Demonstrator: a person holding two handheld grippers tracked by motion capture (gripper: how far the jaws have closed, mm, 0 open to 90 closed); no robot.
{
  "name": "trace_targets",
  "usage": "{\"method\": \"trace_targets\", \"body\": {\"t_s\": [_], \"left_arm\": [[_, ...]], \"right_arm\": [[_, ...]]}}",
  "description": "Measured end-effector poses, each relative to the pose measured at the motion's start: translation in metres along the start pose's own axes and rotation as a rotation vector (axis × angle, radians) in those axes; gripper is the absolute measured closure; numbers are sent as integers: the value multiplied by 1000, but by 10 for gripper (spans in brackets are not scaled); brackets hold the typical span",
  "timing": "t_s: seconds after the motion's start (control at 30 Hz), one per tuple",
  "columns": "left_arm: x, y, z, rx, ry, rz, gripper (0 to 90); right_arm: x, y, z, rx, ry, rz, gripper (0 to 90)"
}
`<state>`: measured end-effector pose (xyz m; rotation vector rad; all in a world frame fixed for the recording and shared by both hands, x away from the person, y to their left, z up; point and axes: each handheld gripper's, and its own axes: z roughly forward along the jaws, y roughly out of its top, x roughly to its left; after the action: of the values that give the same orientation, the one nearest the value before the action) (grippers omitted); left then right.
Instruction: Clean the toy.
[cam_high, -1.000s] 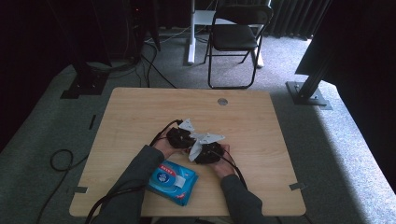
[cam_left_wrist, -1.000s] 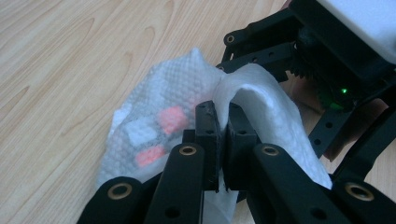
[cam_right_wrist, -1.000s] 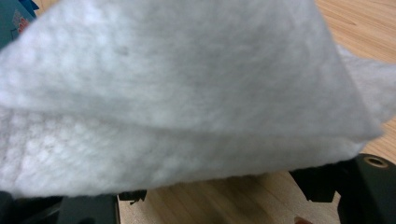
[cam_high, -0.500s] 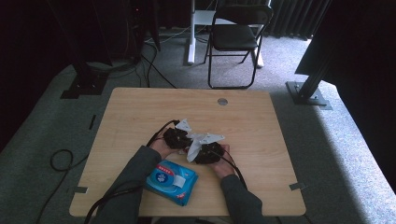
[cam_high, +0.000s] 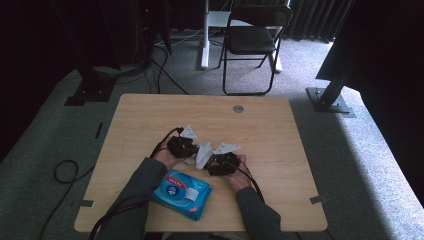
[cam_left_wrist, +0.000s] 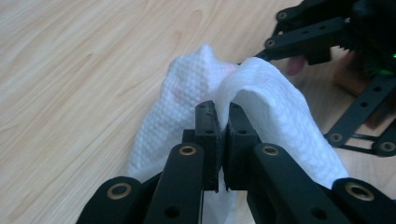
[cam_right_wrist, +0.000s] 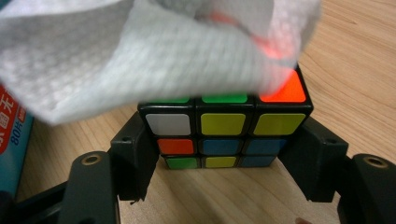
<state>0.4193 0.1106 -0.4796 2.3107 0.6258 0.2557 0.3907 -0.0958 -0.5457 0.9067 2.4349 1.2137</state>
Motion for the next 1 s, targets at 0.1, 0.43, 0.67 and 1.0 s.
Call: {"method": "trace_targets", "body": {"t_s": [0.1, 0.43, 0.67, 1.0], "left_arm": [[0, -1, -1, 1, 8, 1, 863], [-8, 2, 2, 5, -85, 35, 866], [-13, 8, 8, 9, -153, 55, 866], [-12, 6, 6, 7, -138, 61, 866]], "right_arm": [[0, 0, 0, 0, 1, 2, 327], [0, 0, 0, 1, 4, 8, 326], [0, 0, 0, 2, 2, 5, 326], [0, 0, 0, 4, 3, 7, 324]]}}
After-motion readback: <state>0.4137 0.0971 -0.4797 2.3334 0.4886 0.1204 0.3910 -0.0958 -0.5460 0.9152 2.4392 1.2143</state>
